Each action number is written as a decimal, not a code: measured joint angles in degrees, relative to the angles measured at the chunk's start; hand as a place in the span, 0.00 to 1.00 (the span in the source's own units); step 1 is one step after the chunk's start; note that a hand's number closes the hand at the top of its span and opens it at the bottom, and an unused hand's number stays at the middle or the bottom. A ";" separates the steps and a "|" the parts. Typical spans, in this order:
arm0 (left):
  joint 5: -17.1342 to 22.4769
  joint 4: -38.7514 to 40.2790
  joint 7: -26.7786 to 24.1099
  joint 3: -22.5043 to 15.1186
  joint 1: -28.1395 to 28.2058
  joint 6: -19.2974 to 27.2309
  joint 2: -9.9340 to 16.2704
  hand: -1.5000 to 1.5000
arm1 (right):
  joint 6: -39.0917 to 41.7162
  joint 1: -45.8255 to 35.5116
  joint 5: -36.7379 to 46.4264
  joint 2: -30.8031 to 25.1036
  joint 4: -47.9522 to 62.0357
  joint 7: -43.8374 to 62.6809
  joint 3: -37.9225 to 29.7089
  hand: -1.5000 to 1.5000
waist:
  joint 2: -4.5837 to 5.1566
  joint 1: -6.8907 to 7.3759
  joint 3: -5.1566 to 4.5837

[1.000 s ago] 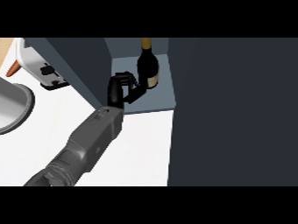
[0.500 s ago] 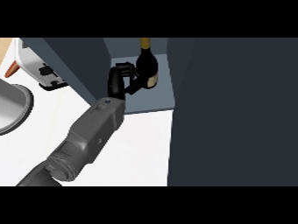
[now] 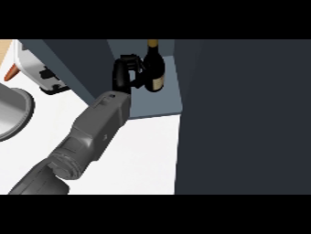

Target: Pick up the wine, place it into the cabinet and close the cabinet

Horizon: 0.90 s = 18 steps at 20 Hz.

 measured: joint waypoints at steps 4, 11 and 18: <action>-0.26 0.96 -0.69 0.26 -0.92 0.76 -0.01 1.00 | -0.29 -0.20 -0.25 0.12 -0.14 0.36 0.30 0.00 | 0.09 0.07 -0.01; -1.04 3.06 0.30 0.27 -3.42 2.14 1.40 1.00 | -0.16 0.10 -0.31 -0.02 -1.14 0.75 0.65 0.00 | 0.22 -0.17 0.01; -2.39 3.76 1.77 -0.55 -3.46 4.82 2.36 0.00 | 0.12 0.38 0.03 0.14 -1.50 0.70 1.14 0.00 | 0.53 -0.56 0.00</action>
